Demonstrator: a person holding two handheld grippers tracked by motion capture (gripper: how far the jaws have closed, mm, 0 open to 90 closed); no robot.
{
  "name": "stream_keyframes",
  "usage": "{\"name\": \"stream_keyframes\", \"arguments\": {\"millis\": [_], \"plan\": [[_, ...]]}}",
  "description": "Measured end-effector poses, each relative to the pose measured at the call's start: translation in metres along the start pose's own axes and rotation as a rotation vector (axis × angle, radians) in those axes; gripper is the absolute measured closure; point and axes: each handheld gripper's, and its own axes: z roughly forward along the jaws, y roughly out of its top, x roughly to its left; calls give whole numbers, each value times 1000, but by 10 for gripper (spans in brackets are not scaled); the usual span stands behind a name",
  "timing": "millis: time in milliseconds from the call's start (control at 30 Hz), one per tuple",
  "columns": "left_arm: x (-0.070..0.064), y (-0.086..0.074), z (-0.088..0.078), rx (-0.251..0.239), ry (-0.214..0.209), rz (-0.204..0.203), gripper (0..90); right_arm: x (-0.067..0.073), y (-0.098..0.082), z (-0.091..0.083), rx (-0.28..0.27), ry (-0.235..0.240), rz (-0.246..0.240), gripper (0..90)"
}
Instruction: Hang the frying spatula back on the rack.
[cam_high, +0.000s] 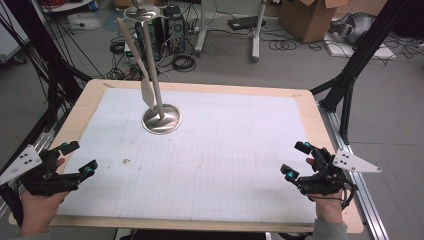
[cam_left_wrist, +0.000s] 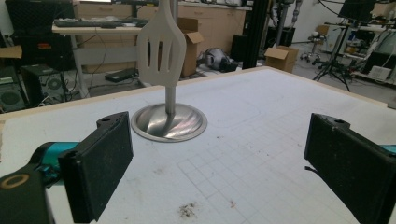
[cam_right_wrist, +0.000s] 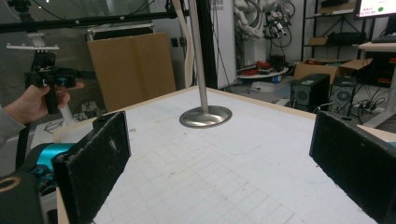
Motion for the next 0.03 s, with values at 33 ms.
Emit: {"name": "stream_keyframes", "arguments": {"millis": [33], "plan": [[0,0,0,-3,2,-1,85,0,0,0,0,1,3,42]]}}
